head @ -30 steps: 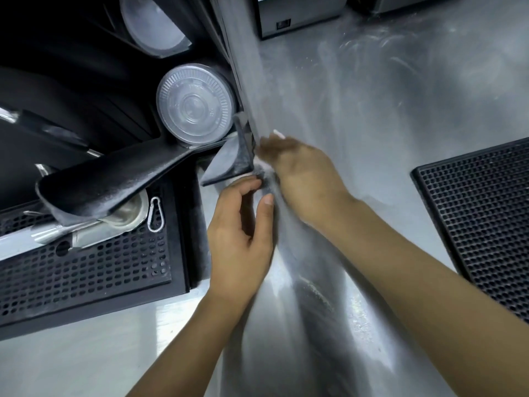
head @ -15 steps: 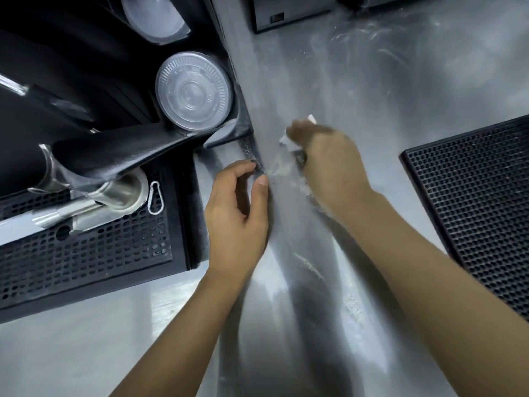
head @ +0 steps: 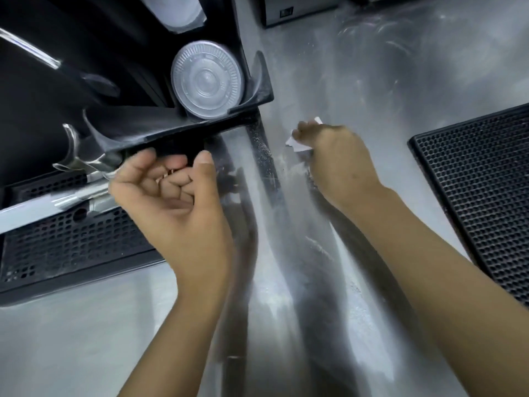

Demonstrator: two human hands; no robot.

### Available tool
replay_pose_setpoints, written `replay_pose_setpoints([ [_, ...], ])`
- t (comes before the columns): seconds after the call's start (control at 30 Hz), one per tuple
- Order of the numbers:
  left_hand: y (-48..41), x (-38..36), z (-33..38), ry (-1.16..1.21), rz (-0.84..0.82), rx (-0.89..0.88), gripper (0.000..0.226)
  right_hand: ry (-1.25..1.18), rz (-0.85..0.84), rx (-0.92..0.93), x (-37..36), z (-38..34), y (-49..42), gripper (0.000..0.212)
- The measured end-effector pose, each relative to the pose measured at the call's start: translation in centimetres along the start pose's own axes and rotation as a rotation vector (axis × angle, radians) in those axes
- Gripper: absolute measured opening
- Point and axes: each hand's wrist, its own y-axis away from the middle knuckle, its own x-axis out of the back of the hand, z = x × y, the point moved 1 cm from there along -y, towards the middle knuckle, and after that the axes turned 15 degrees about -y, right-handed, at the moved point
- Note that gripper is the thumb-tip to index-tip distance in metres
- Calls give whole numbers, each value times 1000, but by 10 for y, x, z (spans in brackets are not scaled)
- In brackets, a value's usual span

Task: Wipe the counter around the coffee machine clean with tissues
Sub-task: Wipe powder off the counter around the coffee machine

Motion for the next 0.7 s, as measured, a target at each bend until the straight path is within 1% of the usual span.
replay_pose_setpoints([
  [0.1,-20,11,10,-73,-24,-38,64,2,-102,-18,0,-8,22,58],
  [0.17,-36,14,11,-131,-85,-91,71,-7,-116,-22,0,-8,27,64],
  [0.23,-45,17,11,-173,-102,-144,68,-45,-78,-35,1,-5,23,62],
  [0.33,-45,23,13,-337,-6,-280,51,-154,26,-53,3,0,9,59],
  [0.4,-43,24,13,-400,14,-352,47,-183,63,-77,1,5,-5,53],
  [0.57,-42,21,18,-422,52,-406,46,-171,70,-116,-6,15,-41,37],
  [0.63,-48,18,22,-397,57,-407,46,-154,55,-126,-8,14,-52,39],
  [0.7,-57,17,27,-384,73,-368,45,-119,32,-126,-10,11,-63,44],
])
